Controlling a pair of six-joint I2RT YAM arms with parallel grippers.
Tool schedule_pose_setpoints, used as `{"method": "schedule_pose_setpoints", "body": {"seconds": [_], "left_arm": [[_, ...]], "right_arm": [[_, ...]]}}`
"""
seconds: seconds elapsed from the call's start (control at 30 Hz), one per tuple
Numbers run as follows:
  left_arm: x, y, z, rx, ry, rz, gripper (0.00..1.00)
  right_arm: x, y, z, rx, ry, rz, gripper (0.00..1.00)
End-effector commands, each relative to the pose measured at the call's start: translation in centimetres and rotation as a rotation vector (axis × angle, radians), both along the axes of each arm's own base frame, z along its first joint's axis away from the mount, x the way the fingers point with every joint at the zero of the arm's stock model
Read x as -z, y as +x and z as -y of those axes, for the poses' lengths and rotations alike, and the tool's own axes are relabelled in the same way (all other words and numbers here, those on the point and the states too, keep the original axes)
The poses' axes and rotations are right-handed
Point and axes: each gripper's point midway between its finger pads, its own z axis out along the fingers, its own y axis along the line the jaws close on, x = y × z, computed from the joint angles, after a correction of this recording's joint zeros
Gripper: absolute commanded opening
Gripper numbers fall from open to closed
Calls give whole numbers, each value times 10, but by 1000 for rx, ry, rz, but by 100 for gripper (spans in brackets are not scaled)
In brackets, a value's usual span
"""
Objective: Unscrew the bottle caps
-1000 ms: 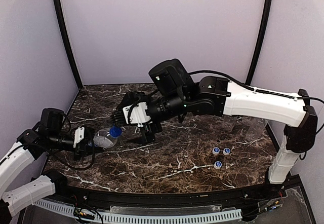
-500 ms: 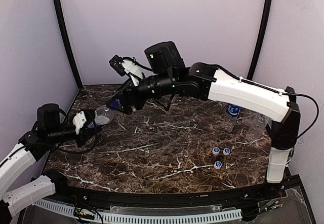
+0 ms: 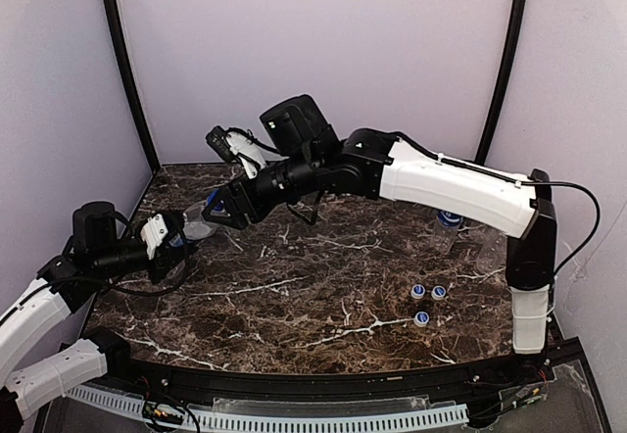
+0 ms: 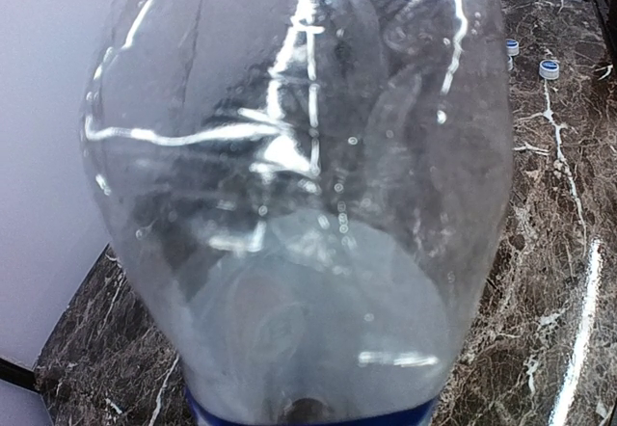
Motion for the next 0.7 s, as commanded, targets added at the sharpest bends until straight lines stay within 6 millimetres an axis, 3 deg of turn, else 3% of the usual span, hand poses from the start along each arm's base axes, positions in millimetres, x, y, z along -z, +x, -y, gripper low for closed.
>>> {"method": "schedule_pose_setpoints", "body": {"seconds": [0.0,0.13,0.3,0.43,0.53,0.6,0.67], "left_arm": [[5,-2,0,0,-8,-10,25],[4,-2,0,3,-6,-6,25],[4,-2,0,8,-4,-3,24],[4,-4,1,19,-4,-7,24],[4,-5,1,19,-4,-7,24],[3,-5,1,19,-4,-6,24],[4,-5,1,21,-4,-9,24]], "right_arm": [[-23,7,3,20,50,16,64],[-22,8,4,9,47,25,45],[-18,7,2,-6,41,20,32],[-19,12,2,0,46,17,35],[-18,12,0,-9,49,15,29],[-17,9,0,-27,47,15,19],[-18,3,1,-75,50,37,0]]}}
